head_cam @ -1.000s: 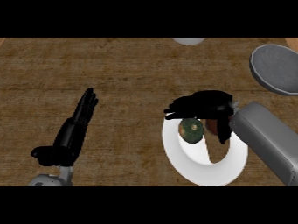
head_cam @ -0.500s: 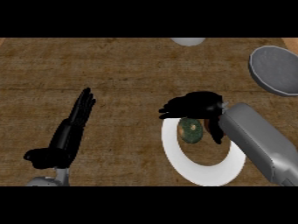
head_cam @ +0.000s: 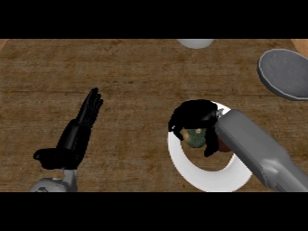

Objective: Pick the squash from the plate and place it in the pan

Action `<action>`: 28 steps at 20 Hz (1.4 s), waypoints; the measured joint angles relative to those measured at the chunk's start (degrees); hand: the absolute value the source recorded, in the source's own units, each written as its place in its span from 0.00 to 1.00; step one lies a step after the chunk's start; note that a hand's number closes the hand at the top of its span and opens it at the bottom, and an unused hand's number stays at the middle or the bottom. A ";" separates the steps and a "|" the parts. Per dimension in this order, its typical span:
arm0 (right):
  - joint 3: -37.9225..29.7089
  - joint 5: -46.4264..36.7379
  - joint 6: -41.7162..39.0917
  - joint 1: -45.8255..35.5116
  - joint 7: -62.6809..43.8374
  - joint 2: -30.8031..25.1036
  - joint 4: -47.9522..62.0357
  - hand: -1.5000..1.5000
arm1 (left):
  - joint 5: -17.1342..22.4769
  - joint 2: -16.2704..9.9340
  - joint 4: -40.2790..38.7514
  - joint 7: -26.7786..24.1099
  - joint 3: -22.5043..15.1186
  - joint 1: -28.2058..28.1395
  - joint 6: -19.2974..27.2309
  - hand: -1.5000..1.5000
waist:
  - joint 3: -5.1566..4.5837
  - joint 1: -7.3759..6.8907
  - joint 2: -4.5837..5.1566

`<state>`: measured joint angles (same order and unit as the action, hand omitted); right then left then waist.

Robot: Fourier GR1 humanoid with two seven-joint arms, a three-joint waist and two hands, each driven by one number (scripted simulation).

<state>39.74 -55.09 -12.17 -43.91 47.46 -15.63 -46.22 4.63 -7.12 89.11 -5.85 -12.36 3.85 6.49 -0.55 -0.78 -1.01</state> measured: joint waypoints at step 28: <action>-32.84 13.55 15.50 13.79 -33.29 -5.79 -16.63 1.00 | -0.87 0.20 2.13 -0.82 2.74 -5.87 0.81 0.50 | 0.38 5.66 -0.78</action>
<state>6.90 -41.54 3.34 -30.12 14.17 -21.42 -62.84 3.76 -6.92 91.25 -6.66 -9.62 -2.02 7.31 -0.17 4.88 -1.79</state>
